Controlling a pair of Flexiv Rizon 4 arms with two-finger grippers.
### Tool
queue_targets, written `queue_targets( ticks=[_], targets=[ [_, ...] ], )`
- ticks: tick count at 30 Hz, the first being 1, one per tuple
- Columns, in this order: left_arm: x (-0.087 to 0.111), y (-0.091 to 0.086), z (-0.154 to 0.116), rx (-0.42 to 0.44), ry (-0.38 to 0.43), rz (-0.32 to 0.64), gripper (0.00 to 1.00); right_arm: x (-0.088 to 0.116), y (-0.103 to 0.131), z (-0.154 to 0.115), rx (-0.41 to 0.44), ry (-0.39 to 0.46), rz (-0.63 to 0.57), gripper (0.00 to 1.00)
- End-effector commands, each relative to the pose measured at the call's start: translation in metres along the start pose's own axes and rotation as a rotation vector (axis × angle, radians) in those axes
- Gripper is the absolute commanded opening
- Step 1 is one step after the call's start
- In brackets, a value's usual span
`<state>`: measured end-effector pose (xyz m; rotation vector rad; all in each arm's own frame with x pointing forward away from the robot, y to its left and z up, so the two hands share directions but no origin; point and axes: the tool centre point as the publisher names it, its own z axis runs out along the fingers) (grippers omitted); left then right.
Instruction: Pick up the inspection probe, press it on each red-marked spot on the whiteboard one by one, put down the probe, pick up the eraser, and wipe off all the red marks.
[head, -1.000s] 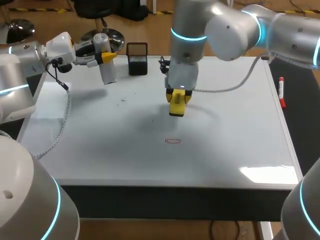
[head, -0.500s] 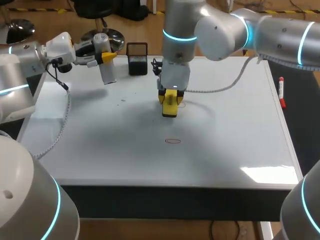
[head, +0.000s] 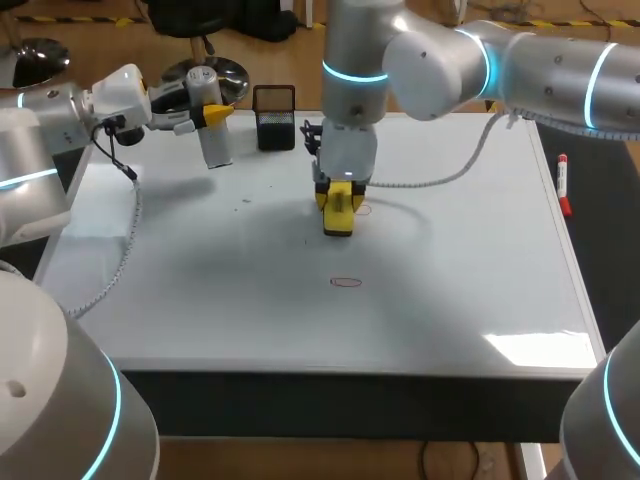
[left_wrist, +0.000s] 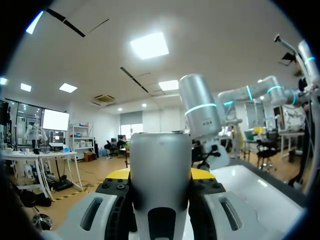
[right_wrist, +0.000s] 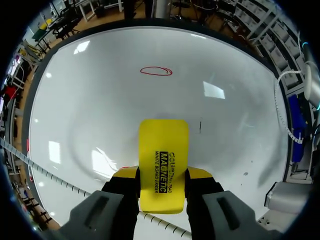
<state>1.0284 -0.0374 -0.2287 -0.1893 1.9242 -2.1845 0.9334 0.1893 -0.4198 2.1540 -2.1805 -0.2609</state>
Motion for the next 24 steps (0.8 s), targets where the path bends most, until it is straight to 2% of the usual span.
queue_targets(
  ticks=[1,12,24],
  targets=[
    [0.002,-0.001,0.001,-0.001,-0.005,0.002,0.0,0.006,-0.001,0.003,-0.008,-0.001,0.006,0.0],
    [0.002,-0.001,0.001,-0.001,-0.005,0.002,0.0,0.027,0.002,0.018,-0.041,0.001,0.045,0.0],
    [0.002,-0.001,0.001,-0.001,-0.005,0.002,0.0,0.052,0.008,0.019,-0.047,0.01,0.082,0.0]
  ],
)
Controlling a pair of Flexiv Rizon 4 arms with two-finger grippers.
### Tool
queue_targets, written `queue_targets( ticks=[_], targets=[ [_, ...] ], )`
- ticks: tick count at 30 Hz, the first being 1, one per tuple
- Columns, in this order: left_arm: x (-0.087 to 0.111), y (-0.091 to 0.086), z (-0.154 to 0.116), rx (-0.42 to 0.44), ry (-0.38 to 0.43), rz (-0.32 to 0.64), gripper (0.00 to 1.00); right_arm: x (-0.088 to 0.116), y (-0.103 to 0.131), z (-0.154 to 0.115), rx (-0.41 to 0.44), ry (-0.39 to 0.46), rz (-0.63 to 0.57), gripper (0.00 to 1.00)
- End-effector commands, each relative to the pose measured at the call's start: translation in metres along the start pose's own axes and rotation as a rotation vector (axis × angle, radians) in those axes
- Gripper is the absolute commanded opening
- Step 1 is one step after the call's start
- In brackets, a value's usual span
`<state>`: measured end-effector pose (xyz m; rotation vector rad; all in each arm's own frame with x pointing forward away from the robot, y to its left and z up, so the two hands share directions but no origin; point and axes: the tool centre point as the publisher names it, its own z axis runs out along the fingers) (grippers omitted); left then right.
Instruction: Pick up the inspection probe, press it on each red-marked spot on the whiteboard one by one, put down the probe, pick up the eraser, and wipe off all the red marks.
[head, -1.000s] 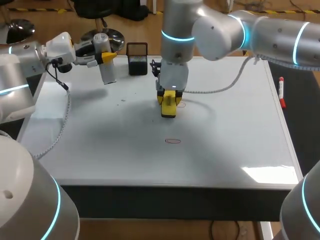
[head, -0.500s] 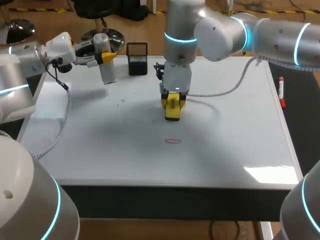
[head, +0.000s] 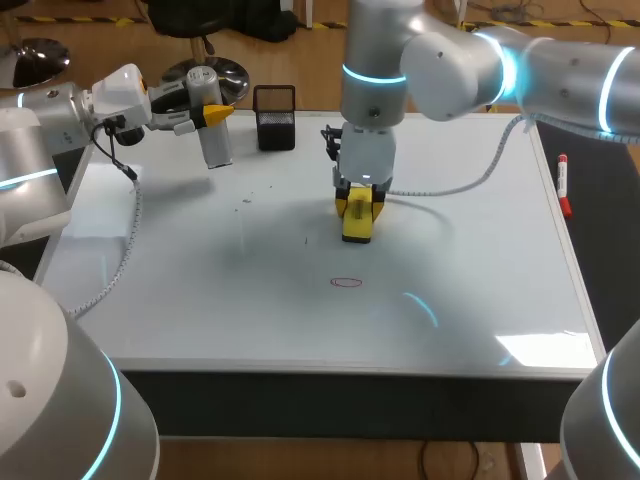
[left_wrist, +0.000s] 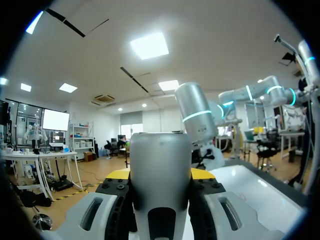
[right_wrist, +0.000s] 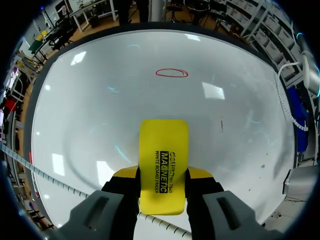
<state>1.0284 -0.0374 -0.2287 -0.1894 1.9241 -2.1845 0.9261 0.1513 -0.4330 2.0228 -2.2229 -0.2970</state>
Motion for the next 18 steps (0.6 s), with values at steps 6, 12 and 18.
queue_targets(
  ticks=[6,12,18],
  targets=[
    [0.002,-0.001,0.001,-0.001,-0.005,0.002,0.0,0.031,0.003,0.007,0.005,0.017,0.019,0.0],
    [0.002,-0.001,0.001,-0.001,-0.005,0.002,0.0,0.047,0.004,0.004,0.006,0.033,0.045,0.0],
    [0.002,-0.001,0.001,-0.001,-0.005,0.002,0.0,0.052,0.005,-0.001,0.017,0.037,0.055,0.0]
  ],
)
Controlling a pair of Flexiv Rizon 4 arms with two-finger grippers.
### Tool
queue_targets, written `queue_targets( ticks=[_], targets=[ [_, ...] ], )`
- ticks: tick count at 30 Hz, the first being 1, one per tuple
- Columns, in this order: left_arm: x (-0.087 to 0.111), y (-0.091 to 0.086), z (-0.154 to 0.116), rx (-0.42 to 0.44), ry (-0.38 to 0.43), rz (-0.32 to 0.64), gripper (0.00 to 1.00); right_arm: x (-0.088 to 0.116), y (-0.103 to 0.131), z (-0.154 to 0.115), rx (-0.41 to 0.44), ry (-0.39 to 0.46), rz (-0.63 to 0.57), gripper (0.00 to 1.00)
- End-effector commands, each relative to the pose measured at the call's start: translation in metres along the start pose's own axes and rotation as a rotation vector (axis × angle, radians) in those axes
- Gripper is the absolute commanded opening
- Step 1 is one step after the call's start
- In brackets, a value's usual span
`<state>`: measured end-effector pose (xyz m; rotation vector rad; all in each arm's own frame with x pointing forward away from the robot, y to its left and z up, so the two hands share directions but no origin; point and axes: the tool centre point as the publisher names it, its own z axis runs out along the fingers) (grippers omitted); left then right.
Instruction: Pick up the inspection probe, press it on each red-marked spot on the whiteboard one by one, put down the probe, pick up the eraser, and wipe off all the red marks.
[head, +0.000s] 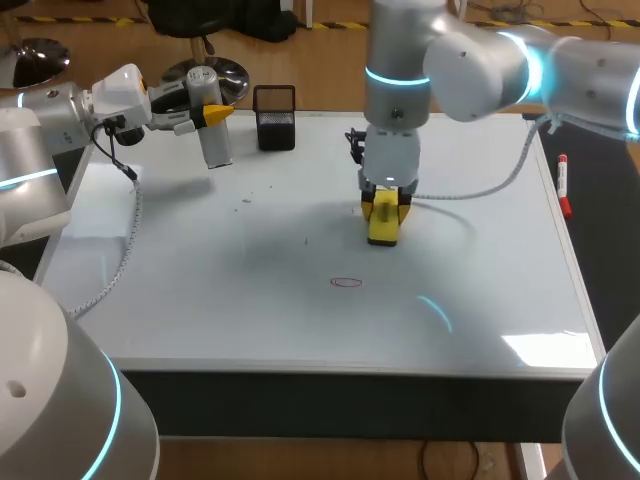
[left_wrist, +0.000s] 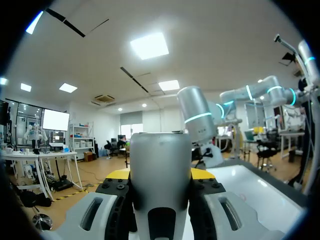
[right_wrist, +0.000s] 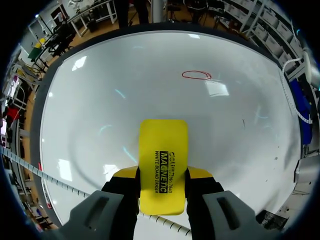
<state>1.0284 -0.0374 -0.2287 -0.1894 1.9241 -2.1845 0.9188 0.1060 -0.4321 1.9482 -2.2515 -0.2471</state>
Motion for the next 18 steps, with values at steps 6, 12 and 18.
queue_targets(
  ticks=[6,12,18],
  targets=[
    [0.002,-0.001,0.001,-0.001,-0.005,0.002,0.0,0.001,0.004,-0.023,0.073,-0.002,-0.02,0.0],
    [0.002,-0.001,0.001,-0.001,-0.005,0.002,0.0,-0.016,0.005,-0.055,0.143,-0.001,-0.092,0.0],
    [0.002,-0.001,0.001,-0.001,-0.005,0.002,0.0,-0.037,-0.004,-0.053,0.146,-0.016,-0.13,0.0]
  ],
)
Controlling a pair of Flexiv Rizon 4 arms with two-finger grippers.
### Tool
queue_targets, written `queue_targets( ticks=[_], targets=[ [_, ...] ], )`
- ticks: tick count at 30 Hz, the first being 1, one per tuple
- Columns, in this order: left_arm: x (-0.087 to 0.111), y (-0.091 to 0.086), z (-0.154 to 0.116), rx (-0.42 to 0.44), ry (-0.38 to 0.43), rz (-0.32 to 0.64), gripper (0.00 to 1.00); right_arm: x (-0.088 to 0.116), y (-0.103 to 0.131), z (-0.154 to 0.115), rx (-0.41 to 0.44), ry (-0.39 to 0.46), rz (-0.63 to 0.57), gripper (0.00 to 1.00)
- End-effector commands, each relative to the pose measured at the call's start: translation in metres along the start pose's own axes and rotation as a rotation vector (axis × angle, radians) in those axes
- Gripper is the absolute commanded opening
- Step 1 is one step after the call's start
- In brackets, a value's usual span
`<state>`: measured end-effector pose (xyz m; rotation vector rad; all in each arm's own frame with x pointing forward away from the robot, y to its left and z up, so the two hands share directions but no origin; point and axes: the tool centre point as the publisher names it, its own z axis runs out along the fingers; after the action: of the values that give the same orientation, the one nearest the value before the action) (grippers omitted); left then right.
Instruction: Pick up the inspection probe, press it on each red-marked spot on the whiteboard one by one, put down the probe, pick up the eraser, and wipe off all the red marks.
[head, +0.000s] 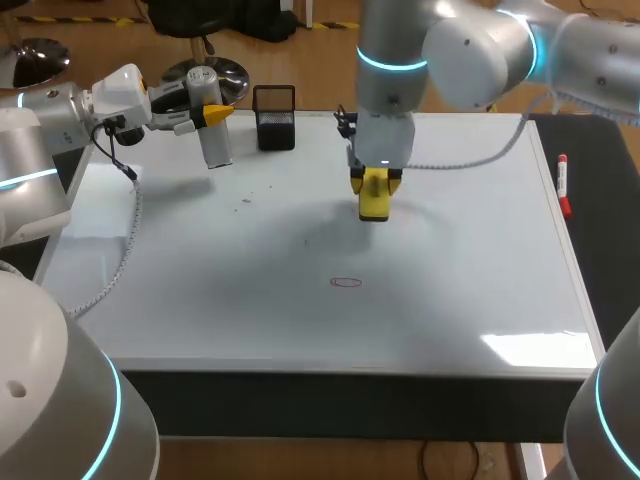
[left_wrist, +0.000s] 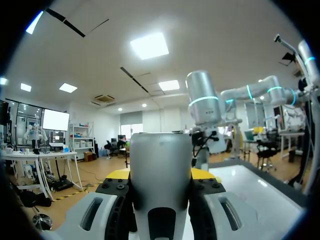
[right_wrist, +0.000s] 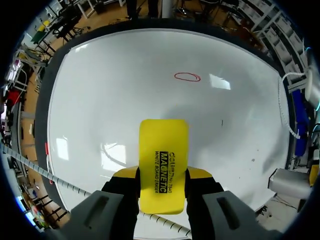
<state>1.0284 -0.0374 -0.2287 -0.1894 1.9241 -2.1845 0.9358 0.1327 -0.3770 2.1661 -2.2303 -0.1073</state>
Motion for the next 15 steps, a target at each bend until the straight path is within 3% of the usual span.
queue_targets(
  ticks=[1,8,15],
  targets=[
    [0.002,-0.001,0.001,-0.001,-0.005,0.002,0.0,-0.013,-0.005,0.008,-0.015,-0.006,-0.022,0.0],
    [0.002,-0.001,0.001,-0.001,-0.005,0.002,0.0,-0.045,-0.012,0.029,-0.046,-0.042,-0.068,0.0],
    [0.002,-0.001,0.001,-0.001,-0.005,0.002,0.0,-0.052,-0.017,0.04,-0.065,-0.029,-0.089,0.0]
  ],
)
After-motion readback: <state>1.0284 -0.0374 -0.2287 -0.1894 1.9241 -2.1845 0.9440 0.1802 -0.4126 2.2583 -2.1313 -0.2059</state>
